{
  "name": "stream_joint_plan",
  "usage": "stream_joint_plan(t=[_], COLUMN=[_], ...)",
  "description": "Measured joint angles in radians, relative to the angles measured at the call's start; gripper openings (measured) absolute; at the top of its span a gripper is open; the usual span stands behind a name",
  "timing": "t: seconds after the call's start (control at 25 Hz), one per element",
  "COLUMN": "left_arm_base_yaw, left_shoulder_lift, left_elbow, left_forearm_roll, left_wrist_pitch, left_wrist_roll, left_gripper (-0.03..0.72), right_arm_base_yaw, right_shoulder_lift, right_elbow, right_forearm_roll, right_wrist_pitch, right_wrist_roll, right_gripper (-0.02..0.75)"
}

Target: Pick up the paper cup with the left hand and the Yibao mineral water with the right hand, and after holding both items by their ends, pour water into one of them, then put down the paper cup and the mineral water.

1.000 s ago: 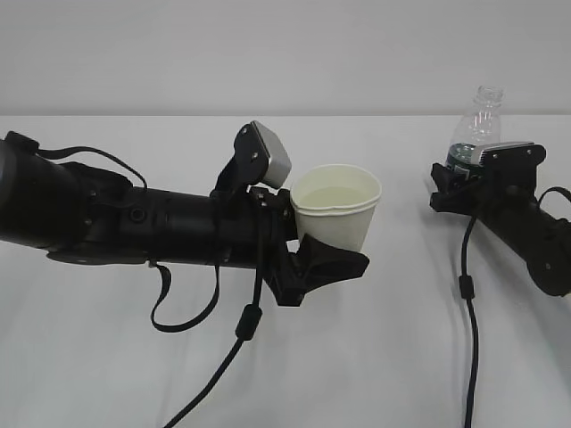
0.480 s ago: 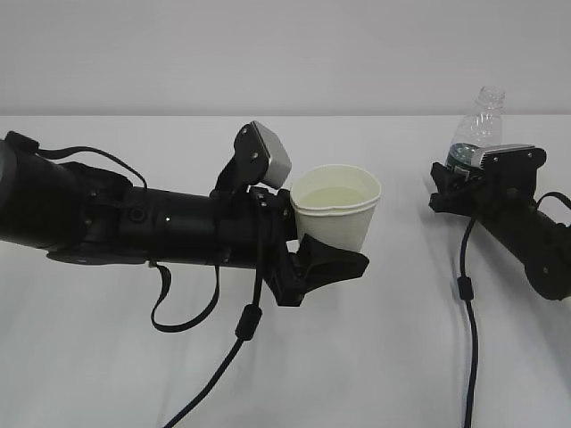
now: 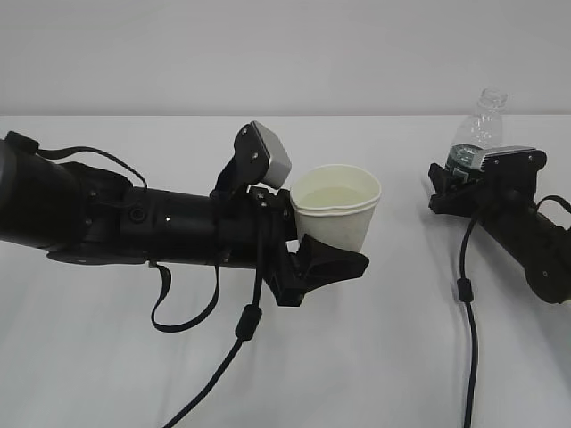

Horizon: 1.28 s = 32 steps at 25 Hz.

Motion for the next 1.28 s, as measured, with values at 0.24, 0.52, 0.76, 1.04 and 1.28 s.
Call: stream_joint_plan(t=[0.24,0.52,0.76,1.04,1.28], left_arm_base_yaw=[0.000,0.000,0.000,0.000,0.000], left_shoulder_lift=[0.000,0.000,0.000,0.000,0.000], left_elbow=[0.000,0.000,0.000,0.000,0.000], left_forearm_roll=[0.000,0.000,0.000,0.000,0.000], left_wrist_pitch=[0.000,0.000,0.001,0.009,0.012], left_wrist_roll=[0.000,0.000,0.000,0.000,0.000], left_gripper=[0.456,0.456,0.456,0.456,0.456], right_arm_base_yaw=[0.000,-0.002,-0.002,-0.002,-0.002], right_shoulder_lift=[0.000,0.006,0.006,-0.007,-0.074], right_elbow=[0.000,0.002,0.002,0.043,0.082], right_forearm_roll=[-0.020,-0.040,-0.056,-0.058,-0.058], right_wrist_pitch=[0.000,0.019,0.027,0.022,0.021], right_wrist_roll=[0.000,0.009,0.024,0.025,0.011], right_gripper=[0.524,0.569,0.575,0.575,0.579])
